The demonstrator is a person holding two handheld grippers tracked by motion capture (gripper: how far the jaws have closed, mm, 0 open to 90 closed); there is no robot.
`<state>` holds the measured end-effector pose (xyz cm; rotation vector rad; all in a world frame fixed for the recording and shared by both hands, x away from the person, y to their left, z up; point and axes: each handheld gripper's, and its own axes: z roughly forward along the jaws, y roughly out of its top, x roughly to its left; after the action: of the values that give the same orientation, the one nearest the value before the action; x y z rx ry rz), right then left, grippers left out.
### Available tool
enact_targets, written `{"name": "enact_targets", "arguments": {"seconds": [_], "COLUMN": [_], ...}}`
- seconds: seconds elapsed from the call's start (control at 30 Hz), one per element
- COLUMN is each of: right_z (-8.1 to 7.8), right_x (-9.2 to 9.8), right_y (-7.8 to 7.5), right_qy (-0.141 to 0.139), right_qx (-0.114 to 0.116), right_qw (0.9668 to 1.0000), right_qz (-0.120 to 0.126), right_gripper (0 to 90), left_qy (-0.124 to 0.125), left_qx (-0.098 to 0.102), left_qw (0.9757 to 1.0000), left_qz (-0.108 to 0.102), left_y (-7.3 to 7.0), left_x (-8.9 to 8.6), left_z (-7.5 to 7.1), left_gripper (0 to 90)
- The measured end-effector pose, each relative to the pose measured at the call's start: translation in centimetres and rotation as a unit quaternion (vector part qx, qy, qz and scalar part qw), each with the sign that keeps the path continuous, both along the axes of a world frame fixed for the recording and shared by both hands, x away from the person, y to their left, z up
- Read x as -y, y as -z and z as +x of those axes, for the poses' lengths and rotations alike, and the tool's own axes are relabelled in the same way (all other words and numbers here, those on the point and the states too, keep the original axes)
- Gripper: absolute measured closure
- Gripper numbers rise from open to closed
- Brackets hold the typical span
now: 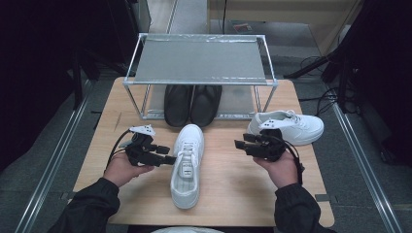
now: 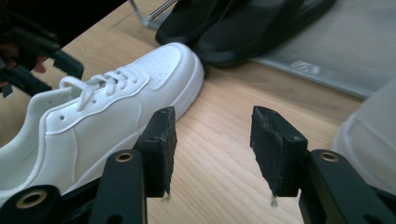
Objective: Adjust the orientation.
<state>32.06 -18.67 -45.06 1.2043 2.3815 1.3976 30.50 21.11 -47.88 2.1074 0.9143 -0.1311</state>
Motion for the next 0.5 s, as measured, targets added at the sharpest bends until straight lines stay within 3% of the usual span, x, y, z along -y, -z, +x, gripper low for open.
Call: {"name": "enact_targets", "arguments": {"seconds": [0.23,0.5], "right_z": [0.6,2.0], "right_x": [2.4,4.5], "right_y": [-0.7,-0.4], "right_qy": [0.03,0.067], "right_qx": [0.008,0.004], "right_qw": [0.9995,0.9977], "right_qz": [0.005,0.005], "right_gripper": [51.9,52.3], "left_qy": [-0.008,-0.01], "left_qx": [-0.006,-0.01], "left_qw": [1.0,0.9999], "left_qz": [0.0,0.005], "left_y": [0.1,0.2], "left_x": [0.1,-0.1], "left_z": [-0.3,-0.6], "left_gripper": [43.9,42.4]}}
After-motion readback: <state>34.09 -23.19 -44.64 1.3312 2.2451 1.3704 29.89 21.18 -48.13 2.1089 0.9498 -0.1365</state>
